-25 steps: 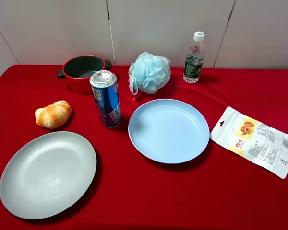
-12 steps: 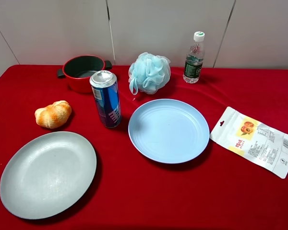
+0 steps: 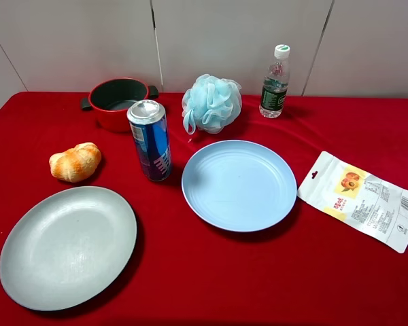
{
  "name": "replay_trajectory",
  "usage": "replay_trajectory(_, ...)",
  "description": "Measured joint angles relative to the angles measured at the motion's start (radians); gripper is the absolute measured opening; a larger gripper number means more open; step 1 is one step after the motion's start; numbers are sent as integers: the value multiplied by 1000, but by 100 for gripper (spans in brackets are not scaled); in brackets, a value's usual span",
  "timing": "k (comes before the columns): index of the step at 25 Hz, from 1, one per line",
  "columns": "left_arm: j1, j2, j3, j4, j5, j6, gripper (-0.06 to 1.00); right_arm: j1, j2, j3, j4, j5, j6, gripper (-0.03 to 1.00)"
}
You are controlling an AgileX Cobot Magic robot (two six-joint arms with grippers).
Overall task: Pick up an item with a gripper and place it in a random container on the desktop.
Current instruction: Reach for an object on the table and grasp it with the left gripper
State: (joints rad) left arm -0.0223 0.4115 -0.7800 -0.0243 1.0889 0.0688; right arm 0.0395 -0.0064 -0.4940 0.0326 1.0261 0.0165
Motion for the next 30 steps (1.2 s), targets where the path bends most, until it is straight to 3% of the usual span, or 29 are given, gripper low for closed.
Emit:
replay_trajectory(16, -7, 512, -352, -43, 88, 110, 100, 0, 0, 0, 0, 0, 0, 69)
replay_trajectory(30, -209, 900, -559, -39, 94, 118, 100, 0, 0, 0, 0, 0, 0, 69)
